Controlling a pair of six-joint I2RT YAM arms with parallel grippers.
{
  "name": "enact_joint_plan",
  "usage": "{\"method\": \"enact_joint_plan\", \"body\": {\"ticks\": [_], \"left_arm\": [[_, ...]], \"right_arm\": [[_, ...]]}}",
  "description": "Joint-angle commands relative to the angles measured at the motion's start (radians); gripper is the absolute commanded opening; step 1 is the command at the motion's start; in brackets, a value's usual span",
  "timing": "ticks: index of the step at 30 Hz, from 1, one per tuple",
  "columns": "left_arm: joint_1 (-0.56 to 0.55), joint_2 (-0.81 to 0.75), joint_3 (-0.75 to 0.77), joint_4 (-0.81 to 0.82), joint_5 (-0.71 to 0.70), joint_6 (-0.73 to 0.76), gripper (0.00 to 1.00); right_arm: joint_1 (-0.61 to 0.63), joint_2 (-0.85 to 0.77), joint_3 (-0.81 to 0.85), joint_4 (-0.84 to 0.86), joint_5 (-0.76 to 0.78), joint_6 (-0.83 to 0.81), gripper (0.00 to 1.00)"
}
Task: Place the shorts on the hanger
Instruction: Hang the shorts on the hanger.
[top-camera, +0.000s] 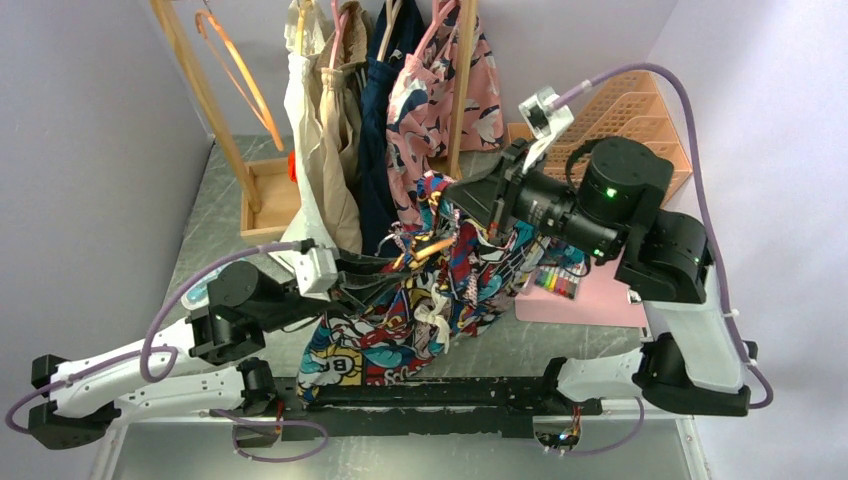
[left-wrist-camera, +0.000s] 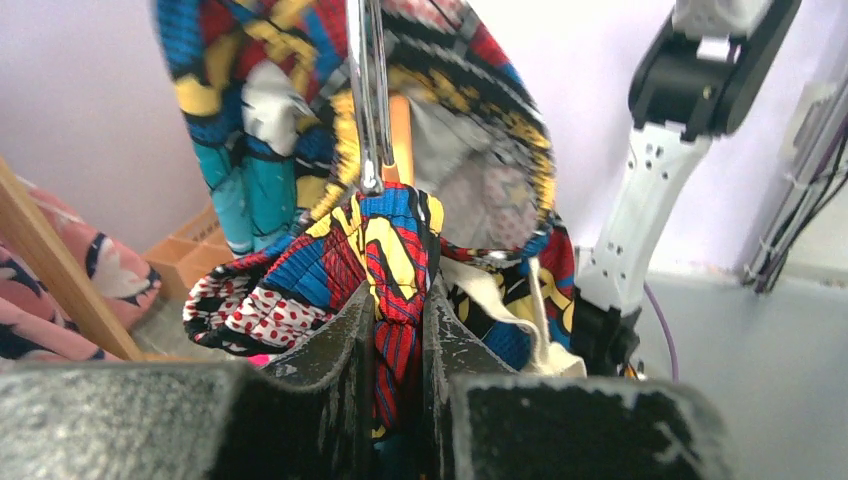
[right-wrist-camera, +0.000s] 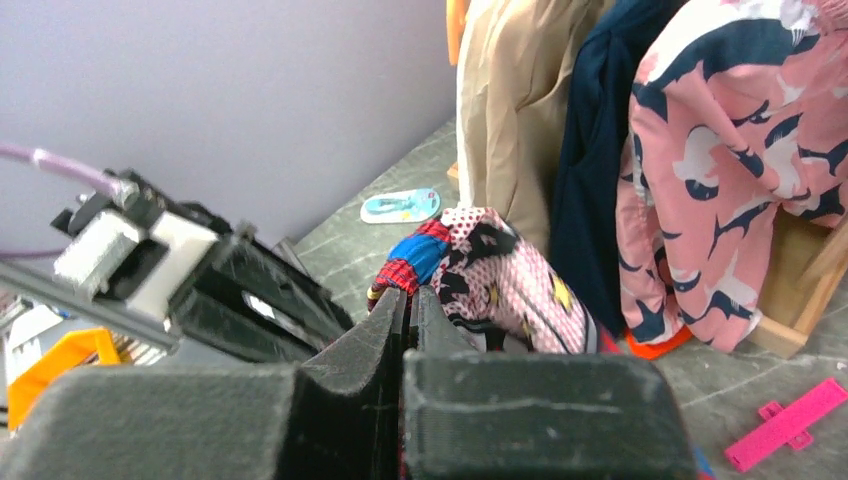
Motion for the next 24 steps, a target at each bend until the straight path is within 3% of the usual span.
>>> {"method": "enact_joint_plan", "body": {"ticks": [1, 6, 15, 17, 20, 24], "left_arm": [[0.002, -0.044, -0.015, 0.230, -0.090, -0.008, 0.07], [0.002, -0.046, -0.025, 0.237, -0.131, -0.008, 0.07], [0.002, 0.017, -0.017, 0.267, -0.091, -0.012, 0.07], [0.002, 0.013, -0.022, 0.272, -0.095, -0.011, 0.07], [0.002, 0.001, -0.023, 0.257, -0.102, -0.007, 0.07], [0.002, -0.029, -0.016, 0.207, -0.100, -0.007, 0.07]], "right_arm": [[-0.001, -0.104, -0.128, 0.014, -0.077, -0.039, 0.00], [-0.001, -0.203, -0.371, 0.084, -0.131, 0.007, 0.00], [-0.002, -0.164, -0.391, 0.139, -0.329, 0.012, 0.00], [-0.001, -0.143, -0.366, 0.110, -0.379, -0.009, 0.10], [-0.001, -0.143, -0.340, 0.059, -0.404, -0.045, 0.36], [-0.001, -0.183, -0.294, -0.002, -0.299, -0.077, 0.53]]}}
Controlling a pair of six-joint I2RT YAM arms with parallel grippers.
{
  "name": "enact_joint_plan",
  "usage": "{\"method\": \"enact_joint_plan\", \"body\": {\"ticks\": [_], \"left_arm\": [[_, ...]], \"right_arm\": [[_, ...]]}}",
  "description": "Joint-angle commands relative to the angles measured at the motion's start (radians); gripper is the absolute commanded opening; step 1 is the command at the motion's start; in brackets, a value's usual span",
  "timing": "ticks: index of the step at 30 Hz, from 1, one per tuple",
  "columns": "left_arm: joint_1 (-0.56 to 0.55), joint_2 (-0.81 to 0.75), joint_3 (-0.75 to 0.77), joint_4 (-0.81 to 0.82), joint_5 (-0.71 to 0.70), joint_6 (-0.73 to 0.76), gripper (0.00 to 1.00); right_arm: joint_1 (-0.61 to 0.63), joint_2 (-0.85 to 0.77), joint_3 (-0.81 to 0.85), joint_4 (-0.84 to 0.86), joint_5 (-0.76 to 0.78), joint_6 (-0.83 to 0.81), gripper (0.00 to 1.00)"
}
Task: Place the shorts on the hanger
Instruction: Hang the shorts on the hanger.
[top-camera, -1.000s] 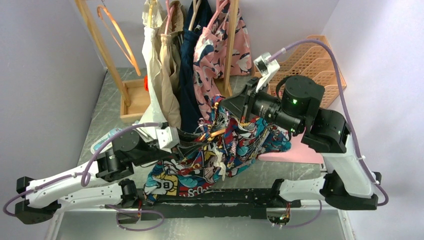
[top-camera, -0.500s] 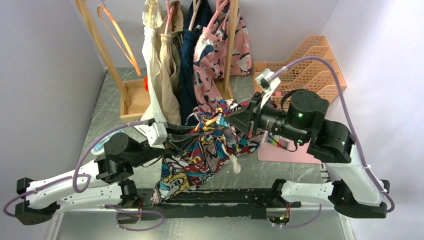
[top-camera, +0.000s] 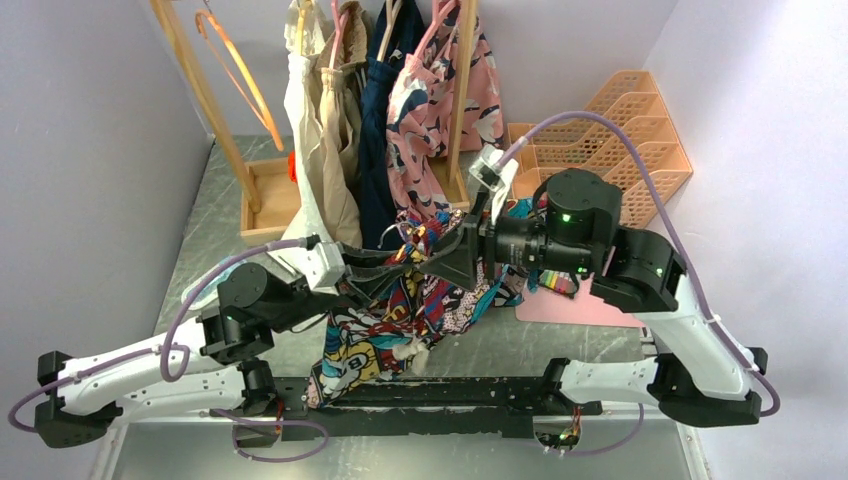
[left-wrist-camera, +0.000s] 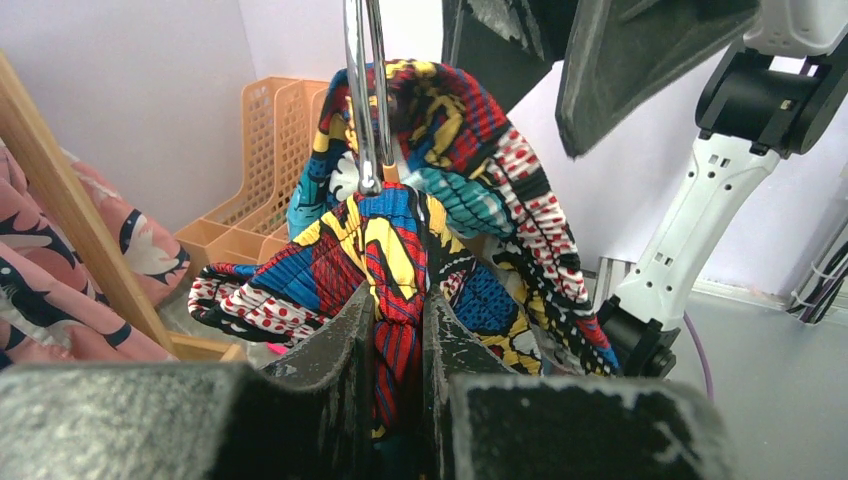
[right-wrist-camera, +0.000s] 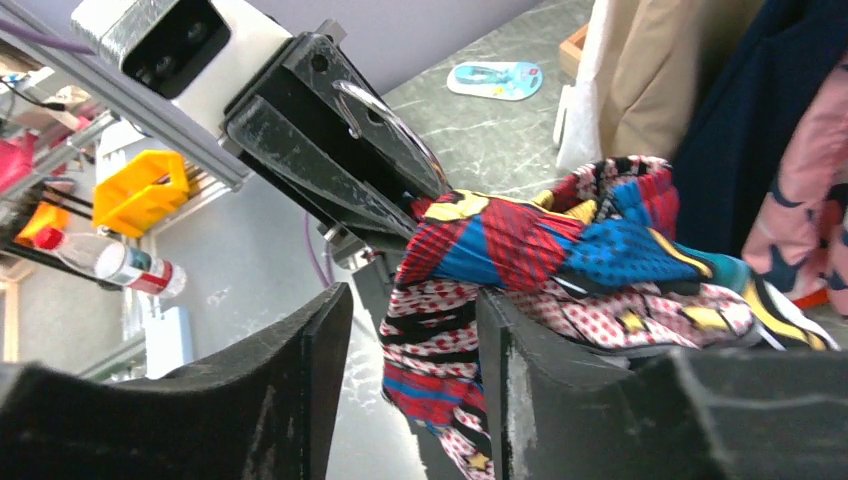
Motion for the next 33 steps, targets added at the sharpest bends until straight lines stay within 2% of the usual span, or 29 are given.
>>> {"method": "enact_joint_plan", "body": {"ticks": [1, 5, 9, 12, 18, 28, 33], "left_arm": [[0.002, -0.062, 0.026, 0.088, 0.003, -0.006, 0.07], [0.002, -0.120, 0.026, -0.010, 0.032, -0.026, 0.07], [0.002, -0.150, 0.066, -0.138, 0.130, -0.062, 0.07], [0.002, -0.147, 0.103, -0.236, 0.232, -0.093, 0.07], [0.002, -0.104, 0.158, -0.384, 0.364, -0.141, 0.07], [0.002, -0.067, 0.167, -0.400, 0.399, -0.163, 0.07], [0.002, -0.054, 0.174, -0.393, 0.402, -0.157, 0.07]], "right_arm": [[0.000, -0.057, 0.075, -0.081, 0.066, -0.059, 0.55], [0.000, -0.100, 0.104, -0.087, 0.157, -0.088, 0.59], [0.000, -0.126, 0.059, -0.034, 0.164, -0.112, 0.60], [0.000, -0.109, 0.051, -0.001, 0.093, -0.128, 0.60], [-0.001, -0.042, 0.063, 0.063, -0.162, -0.152, 0.60], [0.000, -0.044, -0.081, 0.171, -0.392, -0.122, 0.59], [0.000, -0.039, -0.111, 0.166, -0.405, -0.119, 0.51]]}}
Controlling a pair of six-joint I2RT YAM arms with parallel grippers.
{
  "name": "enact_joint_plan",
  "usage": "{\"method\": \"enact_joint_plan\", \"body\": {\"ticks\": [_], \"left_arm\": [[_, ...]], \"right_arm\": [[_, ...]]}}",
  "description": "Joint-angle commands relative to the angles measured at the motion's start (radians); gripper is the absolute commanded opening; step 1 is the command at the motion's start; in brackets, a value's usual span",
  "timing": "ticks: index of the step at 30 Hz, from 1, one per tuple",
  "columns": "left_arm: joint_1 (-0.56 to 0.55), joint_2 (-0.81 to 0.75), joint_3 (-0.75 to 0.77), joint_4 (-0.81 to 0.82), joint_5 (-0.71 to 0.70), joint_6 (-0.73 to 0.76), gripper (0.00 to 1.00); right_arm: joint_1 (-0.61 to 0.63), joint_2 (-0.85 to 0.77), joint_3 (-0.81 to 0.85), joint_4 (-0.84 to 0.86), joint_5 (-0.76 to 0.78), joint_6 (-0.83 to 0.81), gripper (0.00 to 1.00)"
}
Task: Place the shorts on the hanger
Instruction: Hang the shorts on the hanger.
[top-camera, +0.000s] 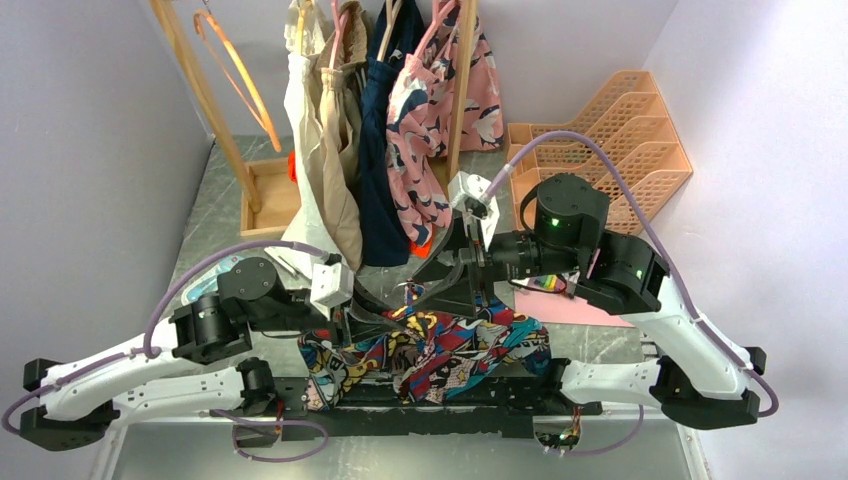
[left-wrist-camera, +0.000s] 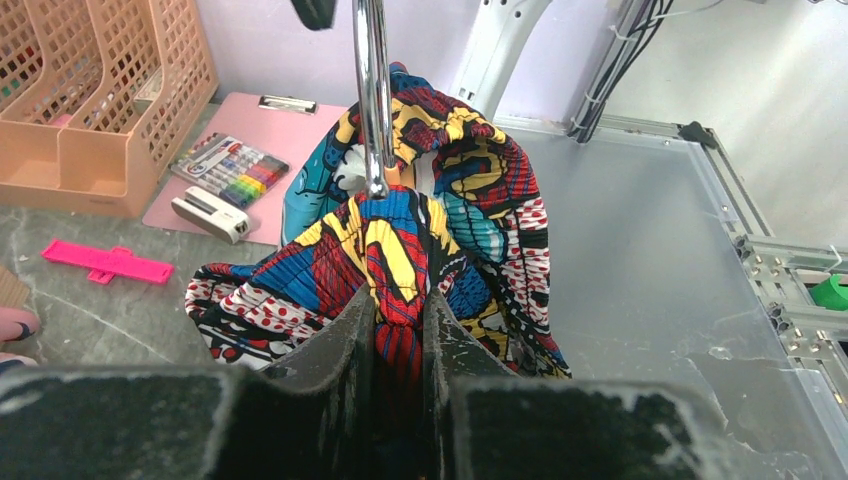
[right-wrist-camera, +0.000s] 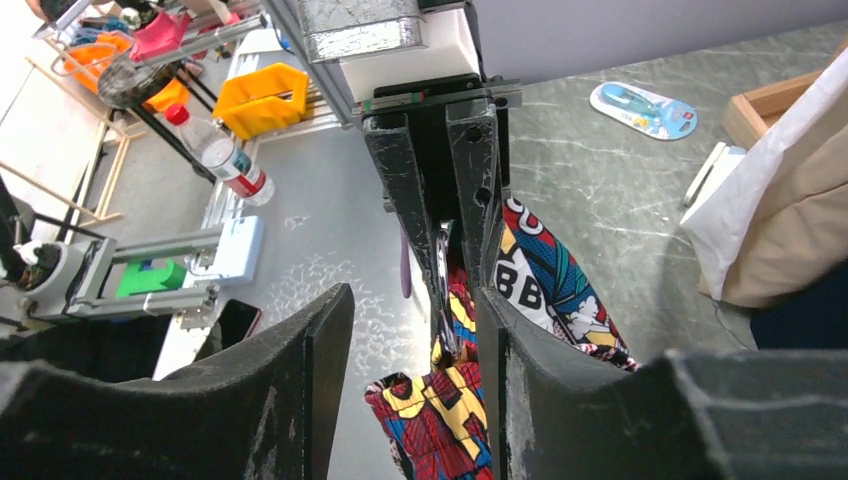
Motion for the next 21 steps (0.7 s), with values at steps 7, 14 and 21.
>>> {"method": "enact_joint_plan", "body": {"ticks": [7, 14, 21], "left_arm": [[0.002, 0.020, 0.073, 0.079, 0.049, -0.008, 0.07], [0.002, 0.039, 0.092, 0.083, 0.052, -0.008, 0.07], [0.002, 0.032, 0.099, 0.000, 0.007, -0.005, 0.36]], "right_arm": [[0.000, -0.006, -0.061, 0.034, -0.041, 0.001, 0.37], [0.000, -0.033, -0.098, 0.064, 0.012, -0.007, 0.00], [0.001, -0.119, -0.121, 0.146, 0.142, 0.007, 0.00]]}}
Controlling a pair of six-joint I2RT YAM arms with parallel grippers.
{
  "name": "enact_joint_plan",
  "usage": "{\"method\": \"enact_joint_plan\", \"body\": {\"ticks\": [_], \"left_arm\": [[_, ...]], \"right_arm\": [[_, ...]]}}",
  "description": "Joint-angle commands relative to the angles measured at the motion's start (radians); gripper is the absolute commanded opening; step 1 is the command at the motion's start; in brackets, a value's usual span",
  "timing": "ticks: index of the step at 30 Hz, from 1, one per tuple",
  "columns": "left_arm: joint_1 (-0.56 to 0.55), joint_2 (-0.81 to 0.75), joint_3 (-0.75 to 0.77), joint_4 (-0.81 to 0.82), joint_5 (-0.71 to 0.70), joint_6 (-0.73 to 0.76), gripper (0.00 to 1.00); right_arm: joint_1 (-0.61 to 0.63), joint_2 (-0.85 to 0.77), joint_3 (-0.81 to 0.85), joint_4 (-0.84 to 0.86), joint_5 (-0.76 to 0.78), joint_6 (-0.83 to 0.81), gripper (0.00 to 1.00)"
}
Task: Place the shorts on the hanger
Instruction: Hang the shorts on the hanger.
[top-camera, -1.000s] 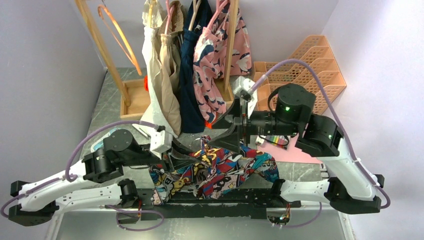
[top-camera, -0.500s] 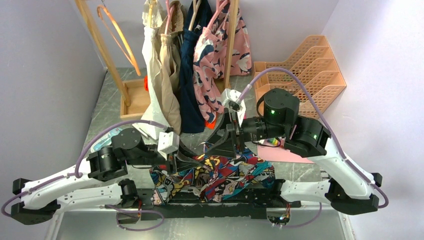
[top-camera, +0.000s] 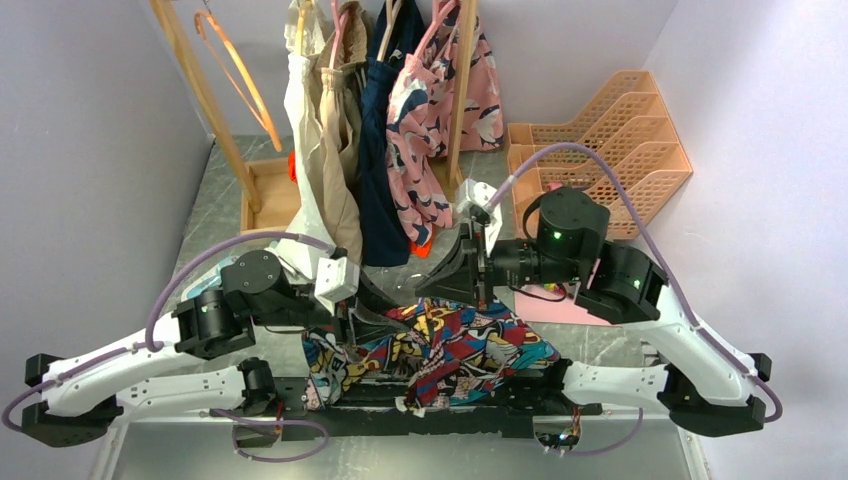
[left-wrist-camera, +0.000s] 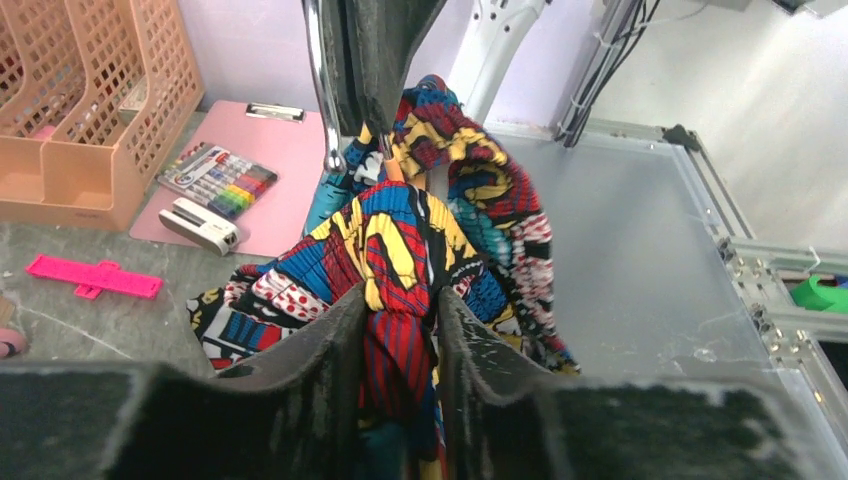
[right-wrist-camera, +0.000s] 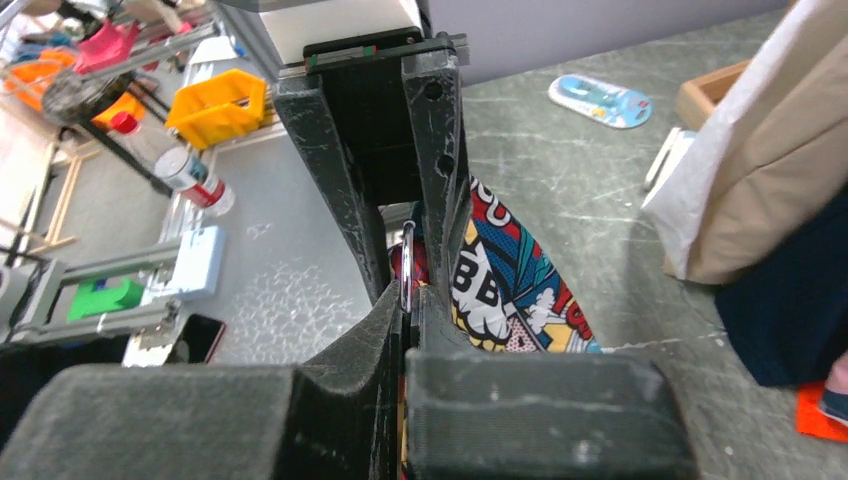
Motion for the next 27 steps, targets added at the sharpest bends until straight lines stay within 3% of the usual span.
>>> {"method": "enact_joint_plan", "body": {"ticks": [1, 7, 11, 13, 22, 27], "left_arm": [[0.003, -0.031, 0.045, -0.009, -0.033, 0.001, 0.37], [0.003, -0.091, 0.046, -0.112, -0.114, -0.002, 0.38], [0.003, -0.119, 0.056, -0.180, -0.189, 0.007, 0.23], [0.003, -0.131, 0.066, -0.201, -0.214, 0.010, 0.21], [0.003, -0.233, 0.117, -0.238, -0.360, 0.027, 0.22], [0.003, -0.271, 0.137, -0.274, -0.370, 0.016, 0.29]], "right_arm": [[-0.001, -0.069, 0.006, 0.078, 0.097, 0.010, 0.00], [-0.001, -0.114, 0.007, 0.097, 0.166, 0.011, 0.00], [-0.001, -0.126, 0.014, 0.094, 0.181, 0.011, 0.00], [-0.001, -0.129, 0.018, 0.087, 0.186, 0.011, 0.00], [-0.001, -0.179, 0.005, 0.125, 0.238, 0.032, 0.00], [-0.001, -0.204, 0.000, 0.153, 0.270, 0.035, 0.00]]}}
